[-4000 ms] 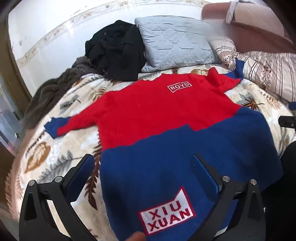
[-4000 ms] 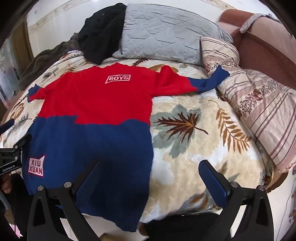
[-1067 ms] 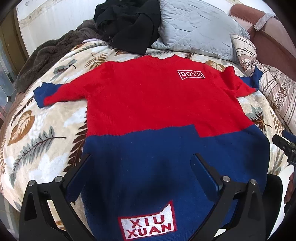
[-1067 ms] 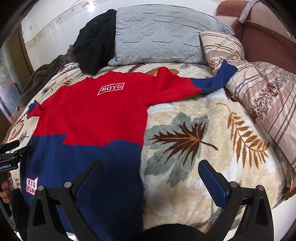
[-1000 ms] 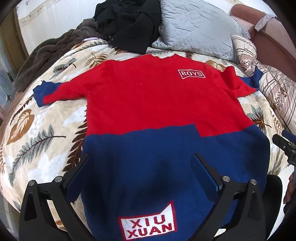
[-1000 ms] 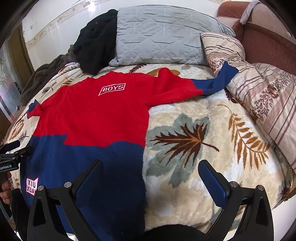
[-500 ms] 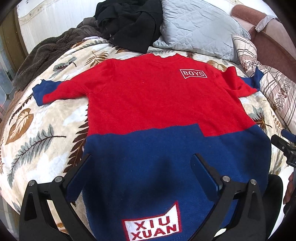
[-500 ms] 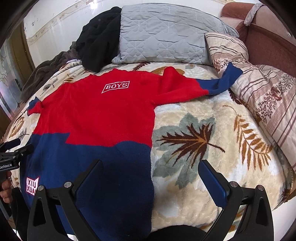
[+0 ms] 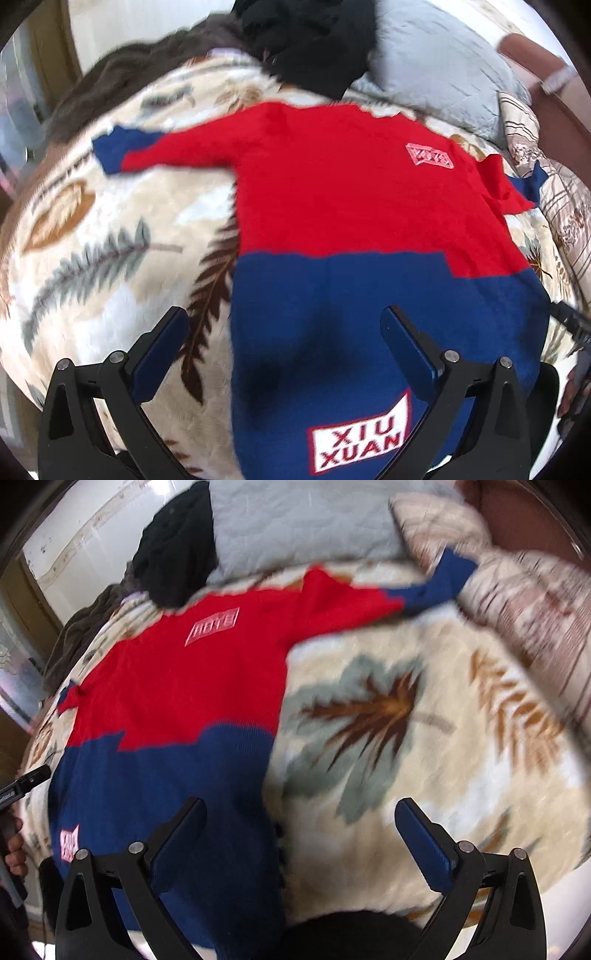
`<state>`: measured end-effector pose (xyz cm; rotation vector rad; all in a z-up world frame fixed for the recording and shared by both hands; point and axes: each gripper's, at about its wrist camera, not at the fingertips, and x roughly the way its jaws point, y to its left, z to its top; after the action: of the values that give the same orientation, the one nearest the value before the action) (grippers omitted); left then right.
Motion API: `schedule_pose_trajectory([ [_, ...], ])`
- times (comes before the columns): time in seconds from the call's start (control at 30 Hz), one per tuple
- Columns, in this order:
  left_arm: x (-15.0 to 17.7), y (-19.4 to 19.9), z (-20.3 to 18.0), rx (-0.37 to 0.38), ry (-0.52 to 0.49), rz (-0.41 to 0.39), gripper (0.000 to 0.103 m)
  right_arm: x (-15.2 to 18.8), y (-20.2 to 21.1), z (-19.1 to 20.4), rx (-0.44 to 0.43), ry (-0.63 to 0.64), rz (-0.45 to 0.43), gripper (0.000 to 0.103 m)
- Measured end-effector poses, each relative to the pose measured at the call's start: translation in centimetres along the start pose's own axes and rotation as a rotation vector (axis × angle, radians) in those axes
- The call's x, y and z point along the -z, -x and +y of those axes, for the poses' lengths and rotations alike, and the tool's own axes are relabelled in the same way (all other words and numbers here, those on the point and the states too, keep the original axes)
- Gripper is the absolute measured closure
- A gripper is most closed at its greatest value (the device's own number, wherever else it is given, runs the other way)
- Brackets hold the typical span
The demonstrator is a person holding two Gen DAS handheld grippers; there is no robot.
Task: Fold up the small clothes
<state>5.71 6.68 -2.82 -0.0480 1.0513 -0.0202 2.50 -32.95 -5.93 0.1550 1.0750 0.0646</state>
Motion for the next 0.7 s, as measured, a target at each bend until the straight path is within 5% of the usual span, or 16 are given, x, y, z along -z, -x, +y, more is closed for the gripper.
schedule_pose_trajectory([
  [0.07, 0.6, -1.0, 0.3, 0.044, 0.014, 0.067, 0.003, 0.7, -1.1, 0.5, -0.097, 0.010, 0.055, 0.029],
  [0.13, 1.6, -2.0, -0.1, 0.113, -0.003, 0.137, 0.043, 1.3, -1.7, 1.3, -0.178, 0.043, 0.089, 0.099],
  [0.17, 1.9, -2.3, -0.5, 0.111, -0.025, 0.170, 0.075, 1.2, -1.4, 1.6, -0.202, 0.054, 0.092, 0.097],
  [0.2, 2.0, -2.0, -0.7, 0.062, -0.053, 0.157, 0.091, 1.0, -0.6, 1.7, -0.229, 0.057, 0.068, 0.097],
  [0.23, 1.9, -1.4, -0.5, 0.051, -0.070, 0.148, 0.096, 0.7, 1.0, 1.6, -0.275, 0.058, 0.022, 0.097],
  [0.3, 1.5, 0.2, 1.1, 0.131, -0.004, 0.140, 0.098, 0.1, 3.9, 1.1, -0.340, 0.055, -0.054, 0.097],
  [0.37, 1.3, 0.9, 2.3, 0.125, 0.024, 0.128, 0.098, -0.2, 5.1, 0.3, -0.325, 0.052, -0.073, 0.097],
  [0.57, 2.9, -1.3, 3.0, 0.056, 0.035, 0.191, 0.097, 2.0, -1.2, -1.3, -0.175, -0.011, 0.133, 0.097],
  [0.7, 1.7, 1.0, 2.5, 0.087, 0.032, 0.136, 0.097, 0.1, 0.5, -1.6, -0.175, -0.062, 0.052, 0.087],
])
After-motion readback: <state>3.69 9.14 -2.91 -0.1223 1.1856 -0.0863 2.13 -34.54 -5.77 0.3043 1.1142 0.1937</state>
